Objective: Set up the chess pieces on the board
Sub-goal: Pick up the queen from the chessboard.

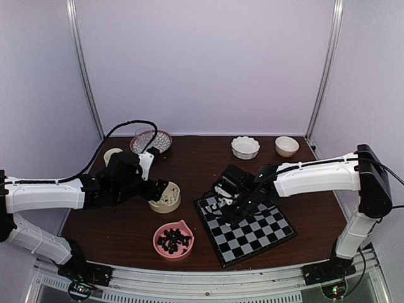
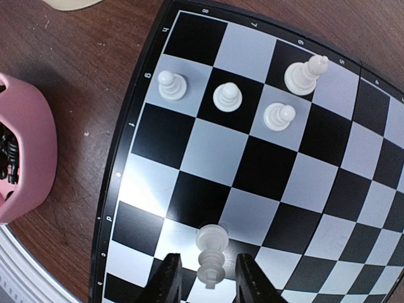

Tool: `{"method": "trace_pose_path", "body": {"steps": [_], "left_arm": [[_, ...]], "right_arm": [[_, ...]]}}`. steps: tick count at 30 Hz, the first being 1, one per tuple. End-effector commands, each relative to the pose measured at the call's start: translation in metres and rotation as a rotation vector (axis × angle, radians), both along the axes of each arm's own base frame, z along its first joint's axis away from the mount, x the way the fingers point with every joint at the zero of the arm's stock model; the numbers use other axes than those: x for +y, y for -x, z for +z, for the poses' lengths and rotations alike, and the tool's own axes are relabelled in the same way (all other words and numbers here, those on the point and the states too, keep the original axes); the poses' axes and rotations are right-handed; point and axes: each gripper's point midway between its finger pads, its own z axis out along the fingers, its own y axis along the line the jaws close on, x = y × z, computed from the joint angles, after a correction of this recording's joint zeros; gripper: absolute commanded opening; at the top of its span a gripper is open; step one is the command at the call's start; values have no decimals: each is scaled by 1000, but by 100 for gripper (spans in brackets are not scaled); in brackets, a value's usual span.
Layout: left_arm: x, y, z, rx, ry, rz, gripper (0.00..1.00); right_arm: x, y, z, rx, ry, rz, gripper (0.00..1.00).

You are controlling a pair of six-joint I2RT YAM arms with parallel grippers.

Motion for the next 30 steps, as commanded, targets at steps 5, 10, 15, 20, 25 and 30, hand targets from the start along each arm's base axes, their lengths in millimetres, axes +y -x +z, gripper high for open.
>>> {"method": "trace_pose_path", "body": {"steps": [5,10,15,20,25,30], "left_arm": [[-2,-3,9,-22,36,9,84],[-2,-3,9,-22,35,9,84],[-2,-2,9,-22,36,7,84],[-2,-3,9,-22,38,9,84],[-2,-2,10,-24,40,8,84],[-2,-2,10,-24,40,8,84]], "right_arm": [[5,-5,8,-29,-8,3,38],[6,-6,5,-26,4,9,35],[6,-7,2,-27,14,11,32],[5,-7,-3,-21,27,13,29],[6,-8,1,-30,22,15,21],[-4,-18,32,-112,18,-5,16]]}}
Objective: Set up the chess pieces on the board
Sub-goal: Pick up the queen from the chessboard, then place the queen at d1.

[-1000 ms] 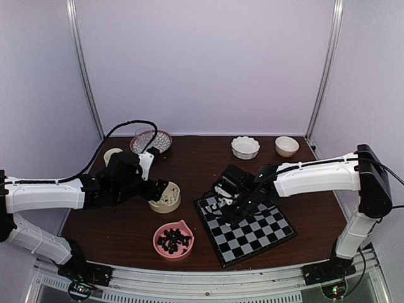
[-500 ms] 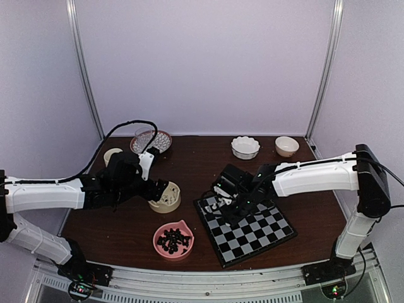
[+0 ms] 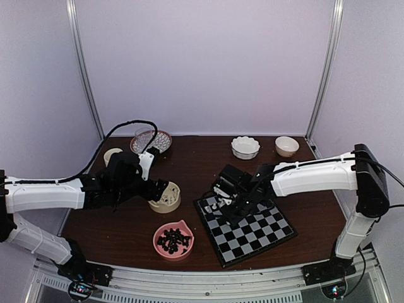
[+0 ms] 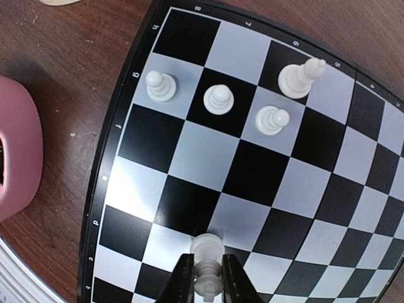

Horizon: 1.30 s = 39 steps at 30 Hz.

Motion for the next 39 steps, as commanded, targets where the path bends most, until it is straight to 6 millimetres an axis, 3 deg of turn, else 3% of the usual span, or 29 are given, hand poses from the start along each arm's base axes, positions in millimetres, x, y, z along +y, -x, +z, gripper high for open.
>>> {"method": "trace_pose_path", "body": {"steps": [1,5,13,21,30,39], "left_arm": [[-2,-2,11,-24,41,7,84],[-2,-2,12,-27,42,7,84],[-1,-1,13,-29,45,8,84],[1,-1,12,-25,42,21,83],[1,-1,12,-22,46,20,83],[0,0,11,-17,46,17,83]], "right_arm": [[-5,-16,44,-111,-24,-21,15],[-15,-28,62,-146,-29,-42,12],[-23,-68,73,-161,-53,-105,13],[-27,-110,47,-108,-66,-176,12],[-29,-125,22,-97,-15,-196,12],[-29,-132,14,-95,-4,-198,12]]}}
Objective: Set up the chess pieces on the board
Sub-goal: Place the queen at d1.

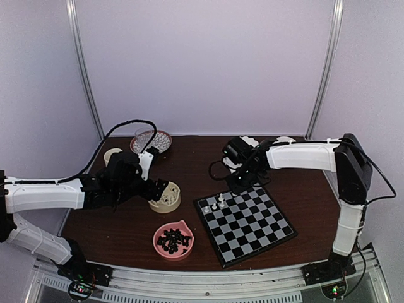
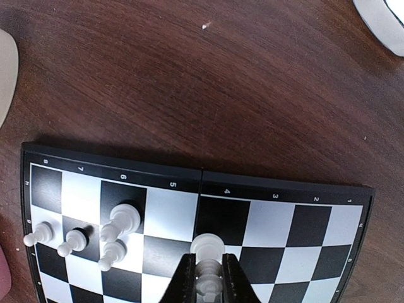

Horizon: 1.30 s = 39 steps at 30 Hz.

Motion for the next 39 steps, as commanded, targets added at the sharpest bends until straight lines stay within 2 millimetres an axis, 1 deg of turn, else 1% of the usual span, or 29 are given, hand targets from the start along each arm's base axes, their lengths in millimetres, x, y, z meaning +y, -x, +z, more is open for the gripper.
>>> {"method": "trace_pose_path", "body": {"steps": [1,10,16,23,26,29,31,34,35,37,39], "left_arm": [[0,-1,10,-23,31,8,83],[0,0,11,-22,35,7,83],[0,0,13,-25,41,6,83],[0,0,13,-26,42,5,83],[0,1,13,-25,42,5,83],[0,0,14,-27,43,5,83],[0,0,13,-25,41,6,83],[0,-1,13,-26,42,11,83],[2,1,8,-7,25,13,83],[3,3,4,14,24,17,78],[3,5,0,34,23,15,72]], "right_arm": [[6,-13,1,-28,-3,-1,12],[2,-20,-6,-30,23,-14,12],[0,-25,-7,-35,25,-22,12],[-2,-26,-10,-30,32,-26,13],[-2,-26,-10,-27,30,-25,18],[-2,-25,-10,-26,32,-25,31],[-3,-25,-6,-31,29,-26,35],[-5,-26,4,-49,24,-32,39],[-6,-26,9,-57,22,-35,40],[-8,-25,19,-78,8,-38,42],[-9,-23,30,-101,-16,-39,43]]}}
